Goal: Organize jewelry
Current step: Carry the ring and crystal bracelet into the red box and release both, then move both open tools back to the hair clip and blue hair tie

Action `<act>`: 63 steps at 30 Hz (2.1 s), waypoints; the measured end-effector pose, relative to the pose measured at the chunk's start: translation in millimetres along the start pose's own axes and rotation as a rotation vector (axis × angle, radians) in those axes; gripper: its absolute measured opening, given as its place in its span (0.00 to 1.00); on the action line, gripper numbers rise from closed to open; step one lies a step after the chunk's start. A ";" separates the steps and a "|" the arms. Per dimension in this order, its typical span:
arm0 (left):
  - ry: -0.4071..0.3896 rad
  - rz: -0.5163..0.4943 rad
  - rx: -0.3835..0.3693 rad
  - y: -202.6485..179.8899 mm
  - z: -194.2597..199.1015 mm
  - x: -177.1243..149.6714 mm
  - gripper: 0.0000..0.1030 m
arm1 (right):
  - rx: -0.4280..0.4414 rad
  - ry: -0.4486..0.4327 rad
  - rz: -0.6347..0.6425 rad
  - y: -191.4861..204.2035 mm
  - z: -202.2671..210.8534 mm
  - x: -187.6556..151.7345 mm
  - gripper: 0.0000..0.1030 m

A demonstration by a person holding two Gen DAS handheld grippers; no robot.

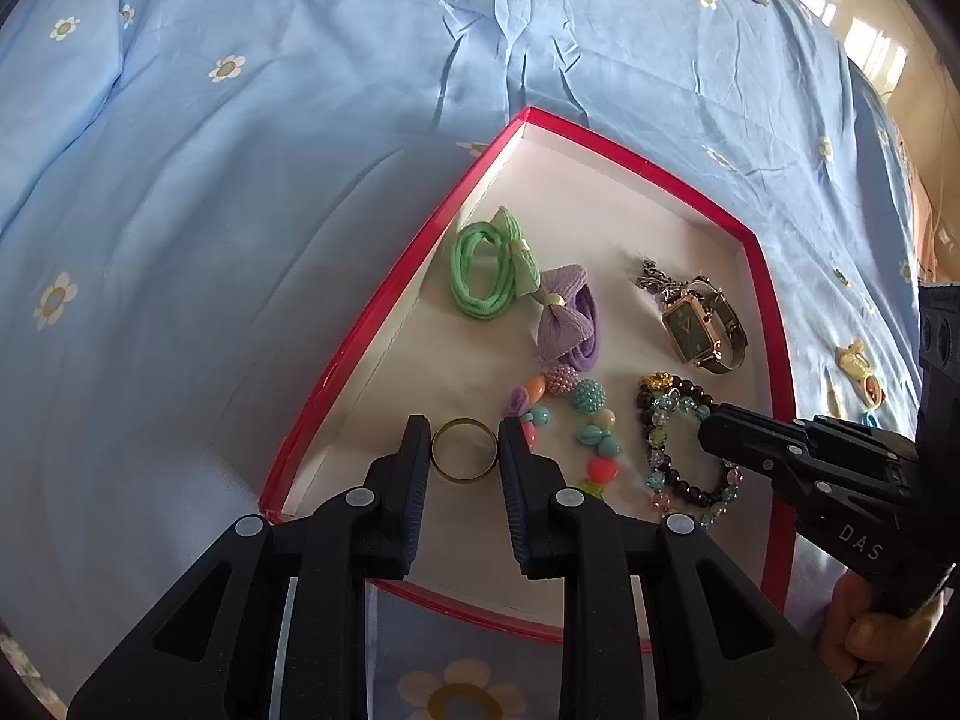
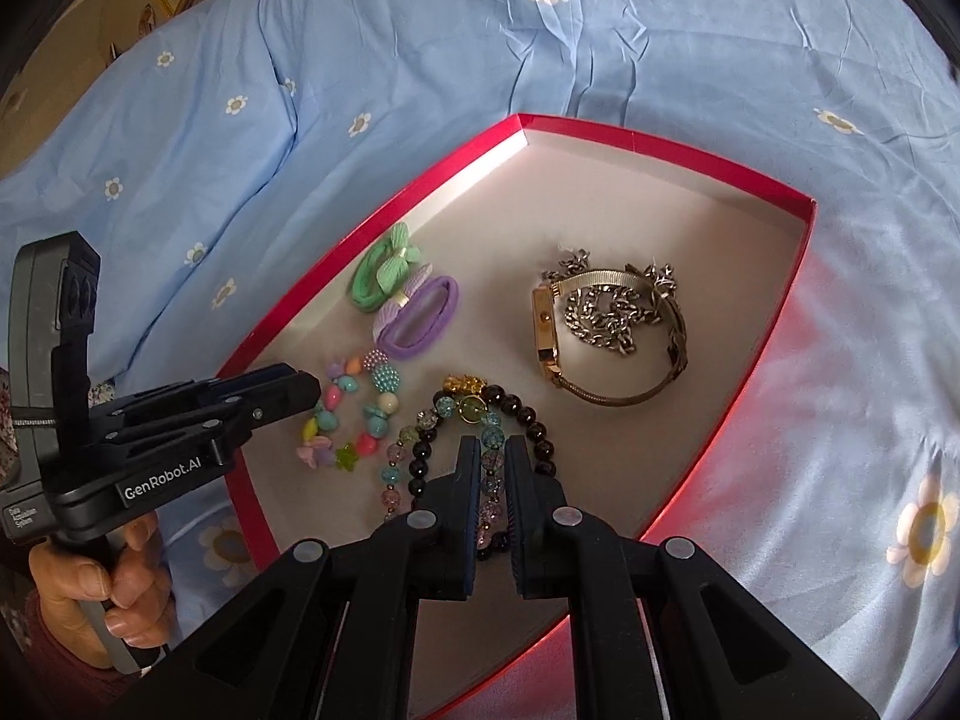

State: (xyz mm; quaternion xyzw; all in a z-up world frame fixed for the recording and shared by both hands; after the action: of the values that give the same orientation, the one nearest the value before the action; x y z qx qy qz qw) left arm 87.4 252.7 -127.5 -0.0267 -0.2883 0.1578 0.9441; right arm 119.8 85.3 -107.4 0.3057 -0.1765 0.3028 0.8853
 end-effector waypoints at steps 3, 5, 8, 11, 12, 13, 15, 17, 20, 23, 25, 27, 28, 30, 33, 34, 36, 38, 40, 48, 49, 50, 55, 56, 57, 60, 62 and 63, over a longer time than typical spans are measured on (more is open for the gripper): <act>0.000 -0.001 0.001 0.0 -0.1 0.0 0.21 | -0.010 0.006 0.011 1.1 -0.6 0.3 0.08; 0.000 -0.002 0.002 0.3 -0.2 0.1 0.21 | -0.015 0.011 0.017 1.5 -0.9 0.1 0.08; 0.001 -0.007 0.008 -0.1 -0.6 -0.1 0.21 | -0.022 0.015 0.021 2.1 -1.2 -0.3 0.09; 0.001 -0.012 0.015 -0.7 -0.7 -0.3 0.21 | -0.021 0.019 0.019 2.1 -0.9 -0.5 0.10; 0.001 -0.012 0.015 -0.8 -0.8 -0.3 0.21 | -0.021 0.019 0.019 2.1 -0.9 -0.3 0.10; 0.001 -0.012 0.016 -0.7 -0.8 -0.3 0.21 | -0.020 0.020 0.018 2.0 -0.7 -0.3 0.10; 0.001 -0.011 0.017 -0.7 -0.9 -0.5 0.21 | -0.018 0.019 0.013 2.3 -0.8 -0.1 0.10; 0.001 -0.011 0.020 -1.0 -1.2 -0.4 0.21 | -0.013 0.019 0.009 2.6 -0.4 0.0 0.10; 0.003 -0.004 0.021 -1.4 -1.6 0.1 0.22 | -0.005 0.014 0.000 2.8 1.0 0.2 0.14; 0.000 0.003 0.022 -1.4 1.3 0.5 0.26 | 0.016 -0.003 -0.018 2.4 6.4 1.5 0.27; -0.006 0.013 0.018 -1.8 5.2 0.4 0.31 | 0.019 -0.018 -0.024 1.6 11.9 3.2 0.35; -0.016 0.022 0.013 -2.5 10.2 0.5 0.38 | 0.028 -0.034 -0.035 0.5 19.0 4.8 0.37; -0.022 0.027 0.009 -3.6 13.5 0.7 0.40 | 0.034 -0.046 -0.042 0.0 24.1 5.8 0.41; -0.034 0.036 0.003 -5.7 19.8 0.9 0.45 | 0.039 -0.068 -0.050 -1.7 34.3 7.1 0.47; -0.052 0.048 -0.013 -13.2 30.0 0.8 0.56 | 0.036 -0.101 -0.060 -6.9 52.5 5.1 0.48; -0.055 0.053 -0.019 -16.7 32.9 0.1 0.57 | 0.032 -0.110 -0.068 -10.5 58.8 3.5 0.48; -0.061 0.054 -0.036 -23.8 37.3 -1.4 0.59 | 0.022 -0.126 -0.085 -19.5 70.5 0.4 0.48; -0.060 0.049 -0.054 -33.5 40.6 -3.5 0.59 | 0.007 -0.138 -0.103 -30.3 83.0 -5.1 0.48; -0.057 0.038 -0.071 -44.6 42.7 -5.5 0.59 | -0.008 -0.149 -0.120 -41.1 94.1 -10.8 0.48; -0.049 -0.031 -0.118 -90.3 48.0 -12.2 0.61 | -0.077 -0.181 -0.202 -90.9 131.0 -37.4 0.48; -0.046 -0.040 -0.123 -95.8 48.0 -13.2 0.61 | -0.087 -0.186 -0.213 -97.5 136.2 -41.2 0.48; -0.044 -0.047 -0.128 -100.2 47.6 -13.6 0.61 | -0.097 -0.190 -0.225 -103.7 141.3 -45.0 0.48; -0.028 -0.086 -0.142 -124.6 43.9 -16.2 0.61 | -0.140 -0.217 -0.281 -134.0 164.0 -62.1 0.48; -0.024 -0.094 -0.146 -129.9 42.9 -16.7 0.61 | -0.148 -0.222 -0.294 -140.5 168.2 -64.9 0.48; -0.020 -0.103 -0.150 -135.1 41.9 -17.0 0.61 | -0.155 -0.227 -0.305 -146.0 172.3 -68.0 0.48; -0.012 -0.131 -0.159 -150.8 38.7 -18.2 0.61 | -0.174 -0.240 -0.330 -161.8 182.8 -73.9 0.48; -0.007 -0.147 -0.164 -160.3 36.4 -18.5 0.61 | -0.187 -0.248 -0.340 -171.2 189.4 -76.3 0.48; -0.004 -0.157 -0.168 -165.9 34.8 -18.3 0.61 | -0.190 -0.252 -0.344 -175.5 192.4 -78.4 0.48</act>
State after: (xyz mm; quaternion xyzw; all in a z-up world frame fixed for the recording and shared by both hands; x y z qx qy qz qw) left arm 100.7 88.1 -84.9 -0.0830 -0.3035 0.0588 0.9474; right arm 149.2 -183.5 -78.3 0.2818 -0.2586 0.0890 0.9197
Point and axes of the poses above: each gripper's, at about its wrist camera, not at the fingertips, and z roughly against the way its jaws point, y to its left, x to its top, the point moved 8 cm from there along -z, roughly the way its jaws point, and after that the axes turned 1 degree about x, right-handed, at the moved point
